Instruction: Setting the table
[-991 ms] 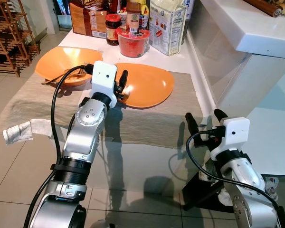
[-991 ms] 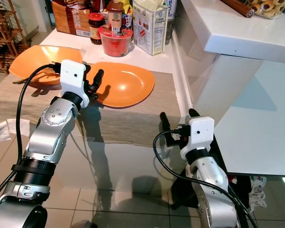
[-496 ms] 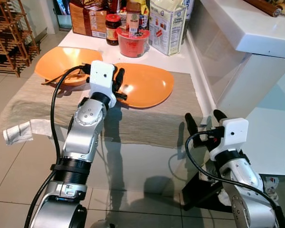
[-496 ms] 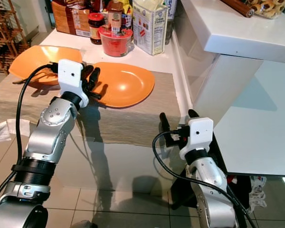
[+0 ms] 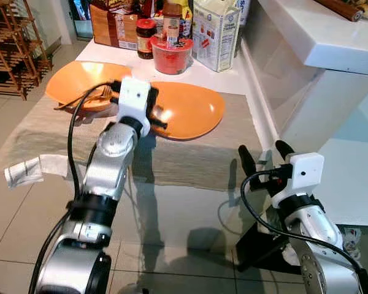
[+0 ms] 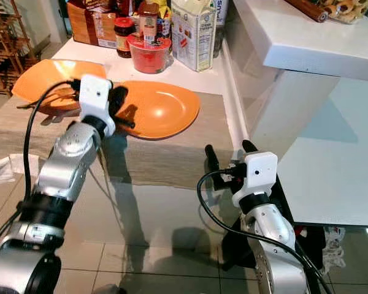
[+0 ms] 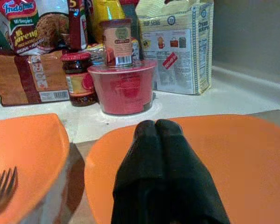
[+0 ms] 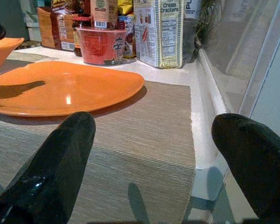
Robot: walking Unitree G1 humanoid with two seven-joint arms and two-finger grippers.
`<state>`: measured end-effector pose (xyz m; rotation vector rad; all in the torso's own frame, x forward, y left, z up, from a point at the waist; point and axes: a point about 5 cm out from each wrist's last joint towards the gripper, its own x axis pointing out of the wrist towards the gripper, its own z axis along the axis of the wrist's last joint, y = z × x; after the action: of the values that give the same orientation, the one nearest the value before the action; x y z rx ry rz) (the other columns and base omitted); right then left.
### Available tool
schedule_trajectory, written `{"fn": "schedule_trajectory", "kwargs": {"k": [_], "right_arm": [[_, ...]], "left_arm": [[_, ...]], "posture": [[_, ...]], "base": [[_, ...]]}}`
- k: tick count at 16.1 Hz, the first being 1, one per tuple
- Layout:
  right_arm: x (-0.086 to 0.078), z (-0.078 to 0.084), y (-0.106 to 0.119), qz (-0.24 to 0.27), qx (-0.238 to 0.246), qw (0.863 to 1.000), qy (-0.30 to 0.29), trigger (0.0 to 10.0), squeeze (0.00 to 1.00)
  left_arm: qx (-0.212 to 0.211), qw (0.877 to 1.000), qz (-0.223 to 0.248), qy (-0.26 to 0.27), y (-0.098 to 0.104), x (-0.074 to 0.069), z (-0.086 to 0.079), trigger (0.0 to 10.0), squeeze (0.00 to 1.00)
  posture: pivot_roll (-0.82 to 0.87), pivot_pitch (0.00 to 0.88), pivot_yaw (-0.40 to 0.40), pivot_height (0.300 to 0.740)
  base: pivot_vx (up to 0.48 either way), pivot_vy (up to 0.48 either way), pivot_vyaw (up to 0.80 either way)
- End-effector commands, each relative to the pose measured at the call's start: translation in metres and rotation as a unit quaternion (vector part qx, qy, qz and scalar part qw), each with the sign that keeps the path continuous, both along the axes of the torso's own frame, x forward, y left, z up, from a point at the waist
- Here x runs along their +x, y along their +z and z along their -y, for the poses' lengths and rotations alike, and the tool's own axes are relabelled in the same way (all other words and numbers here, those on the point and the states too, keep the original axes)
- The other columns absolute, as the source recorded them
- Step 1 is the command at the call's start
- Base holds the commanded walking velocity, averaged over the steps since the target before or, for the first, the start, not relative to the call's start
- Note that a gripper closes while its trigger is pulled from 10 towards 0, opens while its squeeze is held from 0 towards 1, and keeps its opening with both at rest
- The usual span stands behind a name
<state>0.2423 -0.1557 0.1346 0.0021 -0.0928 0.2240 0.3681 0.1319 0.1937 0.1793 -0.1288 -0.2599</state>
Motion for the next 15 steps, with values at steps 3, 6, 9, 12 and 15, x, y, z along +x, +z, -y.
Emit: {"fn": "schedule_trajectory", "kwargs": {"k": [3, 6, 9, 12, 15], "right_arm": [[0.002, 0.002, 0.007, 0.012, 0.004, 1.0, 0.001, 10.0, 0.0], [0.002, 0.002, 0.009, 0.009, 0.02, 1.0, 0.001, 10.0, 0.0], [0.003, 0.005, 0.011, 0.01, 0.026, 1.0, 0.001, 10.0, 0.0], [0.004, 0.007, 0.014, 0.011, 0.034, 0.999, -0.002, 10.0, 0.0], [0.006, 0.008, 0.017, 0.013, 0.039, 0.999, -0.004, 10.0, 0.0]], "left_arm": [[0.028, 1.0, -0.002, -0.002, 0.003, 0.008, 0.003, 10.0, 0.0], [0.067, 0.997, -0.027, 0.007, -0.005, 0.016, 0.0, 10.0, 0.0], [0.094, 0.995, -0.043, 0.009, -0.009, 0.019, -0.001, 10.0, 0.0], [0.106, 0.993, -0.052, 0.009, -0.01, 0.021, -0.004, 10.0, 0.0], [0.112, 0.991, -0.069, 0.009, -0.017, 0.022, -0.009, 10.0, 0.0]], "posture": [[-0.02, 0.0, -0.057, 0.74], [-0.03, 0.0, -0.056, 0.74], [-0.03, 0.0, -0.054, 0.74], [-0.03, 0.0, -0.055, 0.74], [-0.03, 0.0, -0.057, 0.74]], "base": [[0.0, 0.0, 0.0], [0.0, 0.0, 0.0], [0.0, 0.0, 0.0], [0.0, 0.0, 0.0], [0.0, 0.0, 0.0]]}}
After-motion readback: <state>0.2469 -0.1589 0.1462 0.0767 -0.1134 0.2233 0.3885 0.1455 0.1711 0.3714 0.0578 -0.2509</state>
